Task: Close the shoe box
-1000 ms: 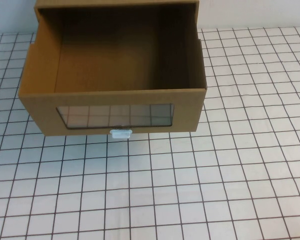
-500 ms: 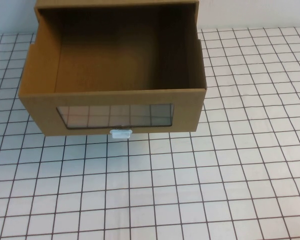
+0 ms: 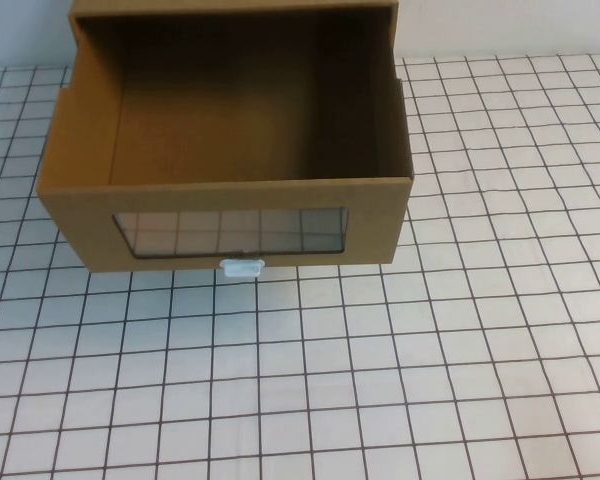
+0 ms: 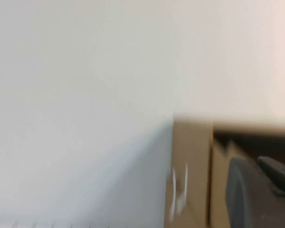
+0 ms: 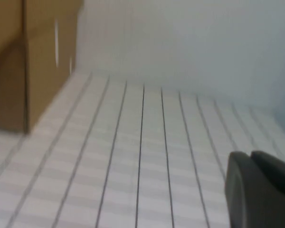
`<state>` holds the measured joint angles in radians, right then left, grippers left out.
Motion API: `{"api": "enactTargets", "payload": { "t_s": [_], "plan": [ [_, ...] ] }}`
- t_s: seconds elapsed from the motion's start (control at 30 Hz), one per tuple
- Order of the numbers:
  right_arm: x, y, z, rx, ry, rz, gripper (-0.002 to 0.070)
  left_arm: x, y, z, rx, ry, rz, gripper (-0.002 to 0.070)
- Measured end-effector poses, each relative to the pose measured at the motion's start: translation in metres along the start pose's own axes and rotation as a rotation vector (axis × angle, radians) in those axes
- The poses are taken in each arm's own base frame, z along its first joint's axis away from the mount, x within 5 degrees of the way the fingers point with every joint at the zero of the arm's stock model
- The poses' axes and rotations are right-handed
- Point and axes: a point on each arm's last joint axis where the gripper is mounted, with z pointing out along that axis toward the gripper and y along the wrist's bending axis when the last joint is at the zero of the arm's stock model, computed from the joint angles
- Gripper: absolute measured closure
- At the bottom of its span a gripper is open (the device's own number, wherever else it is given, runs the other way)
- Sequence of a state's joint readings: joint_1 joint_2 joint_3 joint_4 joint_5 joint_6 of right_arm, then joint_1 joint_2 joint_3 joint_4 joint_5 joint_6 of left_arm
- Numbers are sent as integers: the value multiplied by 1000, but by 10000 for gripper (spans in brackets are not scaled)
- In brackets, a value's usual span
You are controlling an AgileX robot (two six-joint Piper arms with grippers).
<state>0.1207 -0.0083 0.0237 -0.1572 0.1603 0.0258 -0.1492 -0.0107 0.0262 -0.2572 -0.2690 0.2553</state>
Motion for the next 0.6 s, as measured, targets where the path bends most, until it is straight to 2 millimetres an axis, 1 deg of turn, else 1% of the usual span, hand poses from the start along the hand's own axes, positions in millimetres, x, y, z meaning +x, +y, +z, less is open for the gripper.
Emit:
{"api": "enactTargets", "payload": {
  "t_s": [0.07,0.17,0.3,0.4,0.5,0.53,0.6],
  "plan": [
    [-13,0,-1,-4,-151,-2,690,-11,3,-1,-30,-127,-81,679],
    [-39,1,-9,-12,-449,-2,690,-25,7,-4,-59,-287,-139,679],
    [-65,2,-28,-22,-803,-2,690,-35,10,-8,-81,-407,-155,679],
    [-78,1,-45,-22,-1043,14,689,-44,12,-12,-96,-512,-171,679],
    [-91,-3,-62,-3,-1227,52,689,-55,15,-18,-87,-642,-259,679],
    [-98,-5,-69,3,-1283,63,689,-60,15,-19,-78,-672,-288,679],
    [-115,-8,-82,14,-1369,74,689,-77,15,-21,-57,-730,-334,679]
  ]
}}
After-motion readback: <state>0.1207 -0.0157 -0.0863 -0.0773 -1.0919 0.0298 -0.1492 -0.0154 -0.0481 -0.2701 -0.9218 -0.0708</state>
